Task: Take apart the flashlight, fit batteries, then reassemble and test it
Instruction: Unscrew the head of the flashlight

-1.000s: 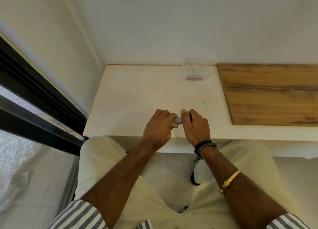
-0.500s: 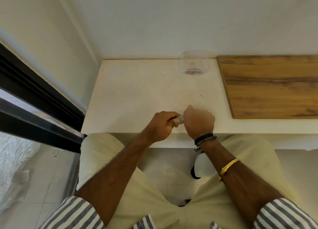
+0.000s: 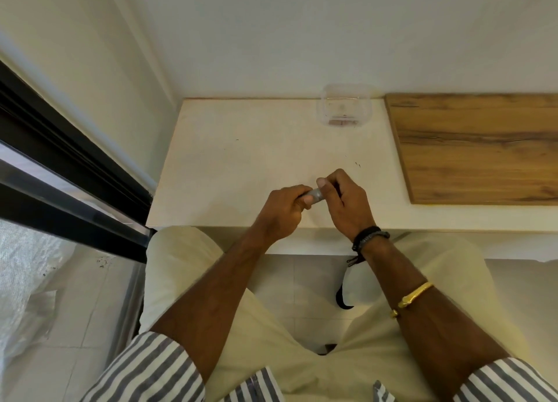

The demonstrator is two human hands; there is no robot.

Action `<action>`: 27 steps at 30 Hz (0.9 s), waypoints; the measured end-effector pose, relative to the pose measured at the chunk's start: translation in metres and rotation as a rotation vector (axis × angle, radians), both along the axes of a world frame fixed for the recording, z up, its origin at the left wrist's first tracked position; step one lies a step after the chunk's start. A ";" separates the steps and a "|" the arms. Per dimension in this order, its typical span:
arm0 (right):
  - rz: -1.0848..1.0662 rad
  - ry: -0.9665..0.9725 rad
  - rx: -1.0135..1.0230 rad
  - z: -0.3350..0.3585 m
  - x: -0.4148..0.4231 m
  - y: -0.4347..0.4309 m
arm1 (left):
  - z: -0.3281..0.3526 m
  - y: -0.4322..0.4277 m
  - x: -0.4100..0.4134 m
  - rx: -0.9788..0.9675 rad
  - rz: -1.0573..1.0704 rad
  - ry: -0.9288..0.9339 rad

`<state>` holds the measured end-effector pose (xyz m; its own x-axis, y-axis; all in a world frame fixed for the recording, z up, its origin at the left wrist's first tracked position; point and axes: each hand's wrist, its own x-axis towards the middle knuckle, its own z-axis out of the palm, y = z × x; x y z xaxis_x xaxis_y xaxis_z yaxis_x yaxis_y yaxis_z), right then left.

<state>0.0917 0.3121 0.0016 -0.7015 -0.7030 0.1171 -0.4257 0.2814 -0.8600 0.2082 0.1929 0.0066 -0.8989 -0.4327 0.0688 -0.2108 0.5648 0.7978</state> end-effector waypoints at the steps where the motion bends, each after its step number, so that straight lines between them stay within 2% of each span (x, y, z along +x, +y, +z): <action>1: 0.034 -0.009 -0.033 0.001 -0.002 0.001 | 0.001 -0.002 0.000 0.006 0.014 0.005; 4: 0.116 -0.143 -0.102 0.006 -0.008 0.008 | 0.001 -0.005 0.002 -0.038 0.019 0.026; 7: 0.022 -0.242 -0.021 0.006 -0.010 0.009 | -0.001 -0.008 0.004 -0.098 0.005 0.017; 10: -0.036 -0.182 0.082 0.002 -0.009 0.008 | -0.004 -0.007 0.003 -0.124 -0.005 -0.013; 14: 0.052 -0.145 0.012 0.000 -0.010 0.010 | -0.005 -0.007 0.002 -0.108 0.015 -0.027; 18: 0.135 -0.316 -0.123 0.001 -0.015 0.014 | -0.005 -0.009 0.001 -0.121 0.031 -0.017; 21: 0.036 -0.407 -0.050 0.002 -0.013 0.012 | -0.006 -0.009 0.001 -0.117 0.030 -0.036; 24: -0.043 -0.299 0.050 -0.003 -0.010 0.011 | -0.008 -0.007 0.000 -0.135 0.009 -0.065; 27: 0.019 -0.233 0.004 -0.006 -0.012 0.011 | -0.008 -0.008 0.000 -0.133 0.010 -0.070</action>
<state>0.0798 0.3236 -0.0041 -0.6955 -0.7168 -0.0493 -0.2208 0.2785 -0.9347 0.2087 0.1850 -0.0019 -0.8991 -0.4331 0.0636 -0.2694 0.6619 0.6995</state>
